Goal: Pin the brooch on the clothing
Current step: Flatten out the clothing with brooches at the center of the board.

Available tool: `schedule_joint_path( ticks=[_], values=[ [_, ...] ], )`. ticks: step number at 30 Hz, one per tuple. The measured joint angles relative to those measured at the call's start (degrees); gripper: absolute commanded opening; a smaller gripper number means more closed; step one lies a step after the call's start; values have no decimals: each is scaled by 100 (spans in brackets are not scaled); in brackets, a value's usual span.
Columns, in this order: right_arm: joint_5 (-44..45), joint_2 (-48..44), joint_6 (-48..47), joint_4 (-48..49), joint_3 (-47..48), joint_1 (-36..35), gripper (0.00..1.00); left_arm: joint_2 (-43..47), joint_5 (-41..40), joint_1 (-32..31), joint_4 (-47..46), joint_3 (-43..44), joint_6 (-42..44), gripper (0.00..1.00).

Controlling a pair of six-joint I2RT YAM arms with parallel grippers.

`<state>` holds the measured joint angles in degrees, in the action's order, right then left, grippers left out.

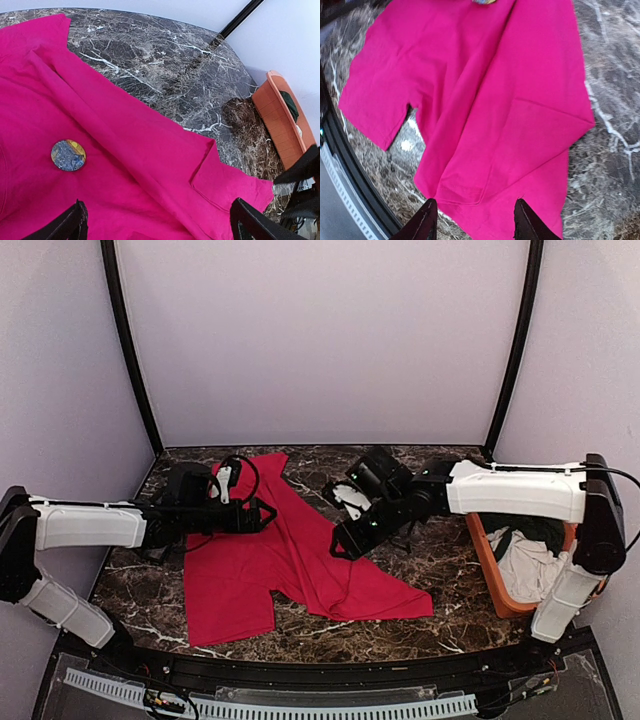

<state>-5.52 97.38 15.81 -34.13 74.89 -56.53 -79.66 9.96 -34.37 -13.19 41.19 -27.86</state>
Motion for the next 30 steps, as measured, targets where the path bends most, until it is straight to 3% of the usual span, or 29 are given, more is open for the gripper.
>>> schedule_joint_path(
  ticks=[5,16,30],
  values=[
    [426,133,562,-59,367,352,54,0,-24,-39,11,-85,2,99],
    [1576,2028,1484,-990,1899,-127,56,446,-190,-122,192,-446,7,99],
    [1952,2949,1864,-1543,2684,-247,56,925,-337,-122,345,-824,46,99]
  ],
)
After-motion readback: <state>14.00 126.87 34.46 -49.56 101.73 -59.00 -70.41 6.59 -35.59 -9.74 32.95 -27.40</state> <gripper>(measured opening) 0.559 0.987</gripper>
